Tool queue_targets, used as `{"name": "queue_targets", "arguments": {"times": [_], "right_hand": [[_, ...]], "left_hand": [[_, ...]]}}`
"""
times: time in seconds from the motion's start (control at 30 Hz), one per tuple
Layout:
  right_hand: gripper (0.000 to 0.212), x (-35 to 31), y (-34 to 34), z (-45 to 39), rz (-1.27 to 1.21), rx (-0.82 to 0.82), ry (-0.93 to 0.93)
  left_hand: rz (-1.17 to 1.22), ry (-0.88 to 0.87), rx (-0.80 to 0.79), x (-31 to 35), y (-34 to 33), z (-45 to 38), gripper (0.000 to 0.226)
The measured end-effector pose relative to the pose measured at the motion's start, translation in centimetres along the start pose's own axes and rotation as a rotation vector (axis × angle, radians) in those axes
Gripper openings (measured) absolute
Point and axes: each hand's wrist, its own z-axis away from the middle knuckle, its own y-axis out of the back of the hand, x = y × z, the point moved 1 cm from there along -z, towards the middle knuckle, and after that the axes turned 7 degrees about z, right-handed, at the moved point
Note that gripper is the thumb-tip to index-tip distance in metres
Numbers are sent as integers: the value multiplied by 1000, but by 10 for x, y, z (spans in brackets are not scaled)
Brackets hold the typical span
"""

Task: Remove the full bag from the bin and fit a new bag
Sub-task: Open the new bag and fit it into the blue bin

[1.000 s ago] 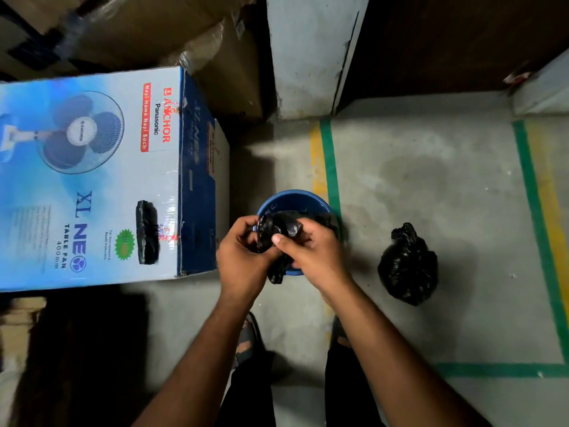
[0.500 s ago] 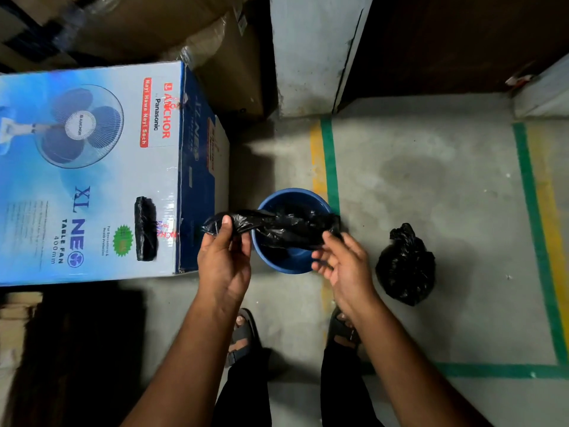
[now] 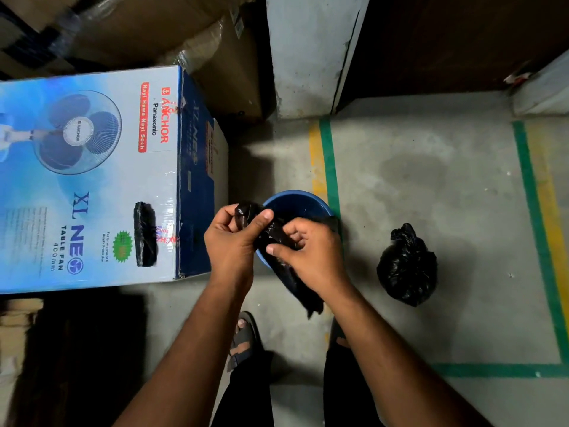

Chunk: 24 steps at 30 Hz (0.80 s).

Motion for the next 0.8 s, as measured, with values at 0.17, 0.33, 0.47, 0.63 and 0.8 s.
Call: {"name": "queue_targets", "arguments": {"times": [0.17, 0.33, 0.47, 0.63, 0.8], "right_hand": [[14, 3, 17, -2, -672, -104, -194], [10, 9, 27, -14, -927, 18, -322], [12, 12, 40, -24, -590, 187, -308], [51, 20, 41, -22, -179, -58, -101], [27, 46, 40, -22, 429, -17, -110]], "left_hand": [[5, 24, -137, 9, 3, -7, 33], [-109, 88, -326, 19, 12, -17, 48], [-545, -2, -335, 24, 23, -26, 37], [-451, -101, 246, 17, 25, -41, 21], [107, 291, 434, 14, 9, -42, 20]]}}
